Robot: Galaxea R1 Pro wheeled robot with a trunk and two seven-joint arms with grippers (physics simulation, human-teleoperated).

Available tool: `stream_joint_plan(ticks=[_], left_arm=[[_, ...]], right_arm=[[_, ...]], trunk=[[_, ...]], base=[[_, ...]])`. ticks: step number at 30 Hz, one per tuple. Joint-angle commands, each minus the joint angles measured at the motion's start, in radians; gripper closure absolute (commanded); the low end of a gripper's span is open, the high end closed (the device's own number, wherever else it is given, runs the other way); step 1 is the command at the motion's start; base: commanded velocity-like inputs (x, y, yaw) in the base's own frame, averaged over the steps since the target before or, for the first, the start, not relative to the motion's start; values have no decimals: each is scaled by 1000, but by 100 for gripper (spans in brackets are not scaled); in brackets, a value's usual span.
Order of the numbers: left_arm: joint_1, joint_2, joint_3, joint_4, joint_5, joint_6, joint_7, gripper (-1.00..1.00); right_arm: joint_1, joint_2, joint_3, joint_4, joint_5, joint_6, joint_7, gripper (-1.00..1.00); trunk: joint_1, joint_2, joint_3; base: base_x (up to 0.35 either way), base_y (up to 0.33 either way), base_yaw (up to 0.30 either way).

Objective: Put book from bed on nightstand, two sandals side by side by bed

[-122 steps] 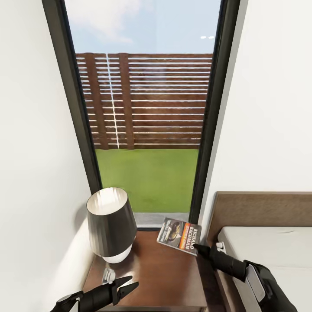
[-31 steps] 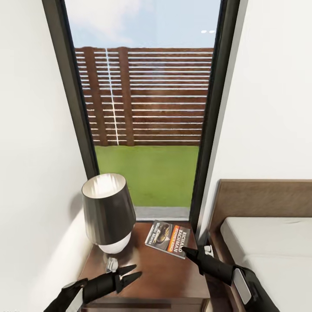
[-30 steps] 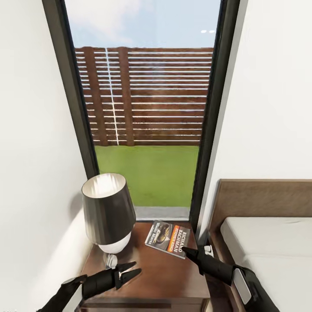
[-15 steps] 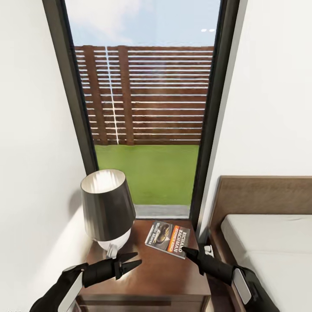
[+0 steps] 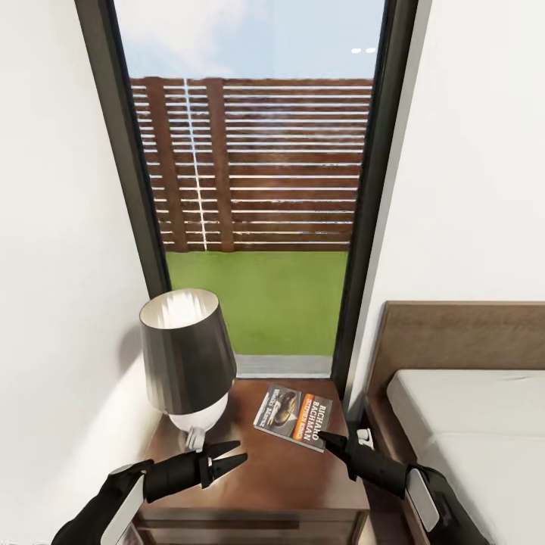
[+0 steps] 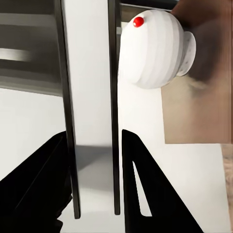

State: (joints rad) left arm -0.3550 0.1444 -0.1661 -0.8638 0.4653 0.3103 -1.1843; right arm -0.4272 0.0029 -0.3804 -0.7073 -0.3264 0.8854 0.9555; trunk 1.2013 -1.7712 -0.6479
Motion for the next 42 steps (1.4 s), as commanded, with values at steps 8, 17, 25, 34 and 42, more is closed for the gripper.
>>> stream_joint_plan(ticks=[8,17,25,34,42], left_arm=[[-1,1,-3,0,10,11,0,-100],[-1,1,-3,0,10,12,0,-100],[-1,1,-3,0,10,13,0,-100],[-1,10,1,-2,12,15,-4,-100],[-1,25,2,-1,15,17,-5,-100]], right_arm=[[-1,0,-2,0,-2,4,3,100],[-1,0,-3,0,-2,4,3,100],[-1,1,-3,0,-2,4,3,100],[-1,4,-2,11,0,2,2,100],[-1,8,-2,48,0,0,3,100]], trunk=[[31,-57,-26],[65,-120,-54],[96,-176,-79],[130,-239,-108],[161,-295,-133]], base=[[0,0,0],[0,0,0],[0,0,0],[0,0,0],[0,0,0]])
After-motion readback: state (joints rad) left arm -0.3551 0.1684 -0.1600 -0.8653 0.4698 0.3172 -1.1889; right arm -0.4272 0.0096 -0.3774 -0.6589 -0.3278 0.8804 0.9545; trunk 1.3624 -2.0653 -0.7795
